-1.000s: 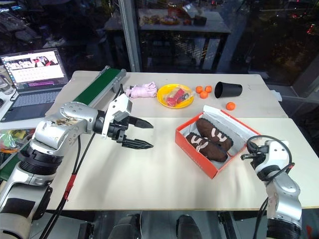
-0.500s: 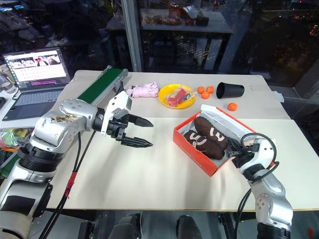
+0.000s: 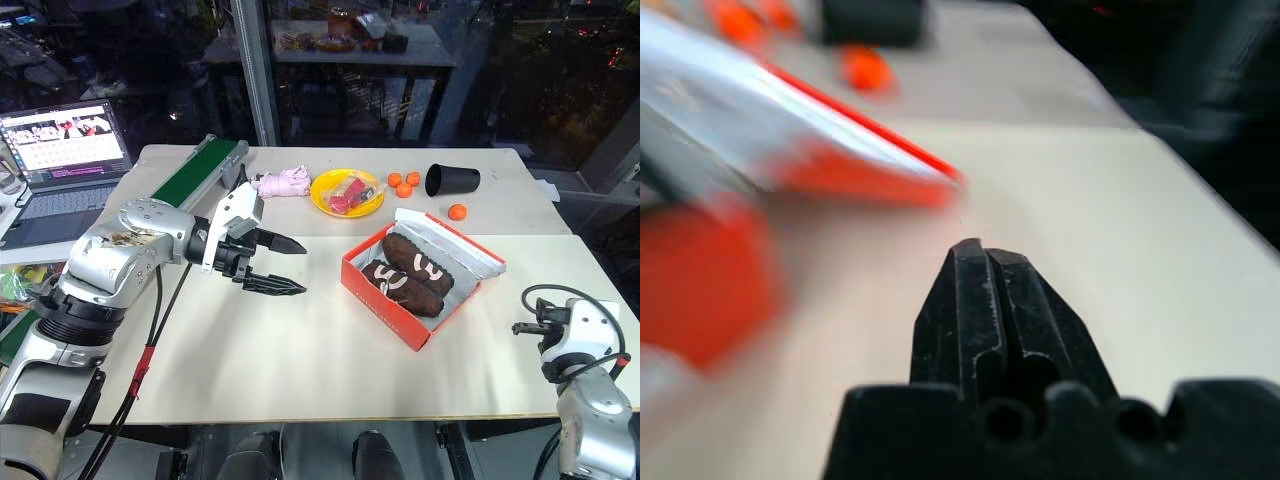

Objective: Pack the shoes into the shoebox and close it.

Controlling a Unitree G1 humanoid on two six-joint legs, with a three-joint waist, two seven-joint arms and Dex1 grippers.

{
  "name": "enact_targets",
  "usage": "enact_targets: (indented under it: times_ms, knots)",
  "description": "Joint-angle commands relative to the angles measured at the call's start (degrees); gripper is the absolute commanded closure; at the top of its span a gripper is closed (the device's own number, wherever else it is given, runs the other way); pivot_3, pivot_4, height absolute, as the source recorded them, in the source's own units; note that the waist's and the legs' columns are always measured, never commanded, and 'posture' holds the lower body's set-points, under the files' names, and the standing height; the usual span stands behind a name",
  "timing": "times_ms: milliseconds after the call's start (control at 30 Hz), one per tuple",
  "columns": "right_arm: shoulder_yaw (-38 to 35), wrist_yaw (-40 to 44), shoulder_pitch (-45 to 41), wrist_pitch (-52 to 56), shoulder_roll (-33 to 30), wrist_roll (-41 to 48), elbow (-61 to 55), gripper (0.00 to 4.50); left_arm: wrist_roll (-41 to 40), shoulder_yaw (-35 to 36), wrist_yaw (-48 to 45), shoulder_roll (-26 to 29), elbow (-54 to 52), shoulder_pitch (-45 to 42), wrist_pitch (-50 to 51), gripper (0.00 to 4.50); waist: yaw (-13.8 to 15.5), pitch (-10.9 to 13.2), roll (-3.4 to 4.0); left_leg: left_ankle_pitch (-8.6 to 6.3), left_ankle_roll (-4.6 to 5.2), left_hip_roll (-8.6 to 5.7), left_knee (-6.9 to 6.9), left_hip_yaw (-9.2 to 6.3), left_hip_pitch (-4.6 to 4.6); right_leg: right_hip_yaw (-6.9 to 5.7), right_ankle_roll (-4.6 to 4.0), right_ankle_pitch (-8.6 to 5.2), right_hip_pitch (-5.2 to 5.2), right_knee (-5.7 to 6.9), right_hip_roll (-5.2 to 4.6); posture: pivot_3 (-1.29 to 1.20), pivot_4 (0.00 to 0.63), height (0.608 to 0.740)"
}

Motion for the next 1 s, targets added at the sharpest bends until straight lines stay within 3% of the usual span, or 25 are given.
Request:
enact_targets:
  times_ms: [33, 633, 833, 1000]
  knots:
    - [0.9, -1.0, -4.0, -8.0, -0.5, -1.9, 4.6, 4.48, 0.3, 0.7, -0.1, 0.3, -0.7, -1.1, -0.7, 0.52, -0.3, 0.0, 0.00, 0.00, 0.00, 0.00, -0.02, 0.00, 0.00, 0.00, 0.00, 0.00, -0.01, 0.00, 0.01, 0.00, 0.150, 0.740]
    - [8.9, 1.9, -13.2, -18.6, 3.8, -2.1, 19.0, 4.48, -0.9, 1.8, 1.1, 2.3, -4.0, -0.1, 2.0, 0.52, -0.4, 0.0, 0.00, 0.01, 0.01, 0.01, -0.03, 0.00, 0.01, 0.55, 0.04, -0.02, 0.01, 0.03, 0.36, 0.00, 0.150, 0.740]
    - [12.4, 7.3, -17.0, -19.1, 6.6, -1.3, 22.5, 4.48, -0.9, 1.6, 1.1, 2.3, -3.7, -0.5, 2.0, 0.52, -0.7, 0.0, 0.00, 0.01, 0.01, 0.02, -0.04, 0.00, 0.02, 0.61, 0.07, 0.00, -0.02, 0.05, 0.40, 0.00, 0.150, 0.740]
    - [17.2, 15.6, -15.9, -13.4, 8.9, 1.4, 17.1, 4.48, -0.6, 1.5, 1.4, 1.7, -3.1, -0.8, 1.5, 0.52, -1.2, 0.0, 0.00, 0.01, 0.01, 0.04, -0.05, 0.00, 0.05, 0.63, 0.26, 0.11, -0.02, 0.08, 0.44, 0.00, 0.150, 0.740]
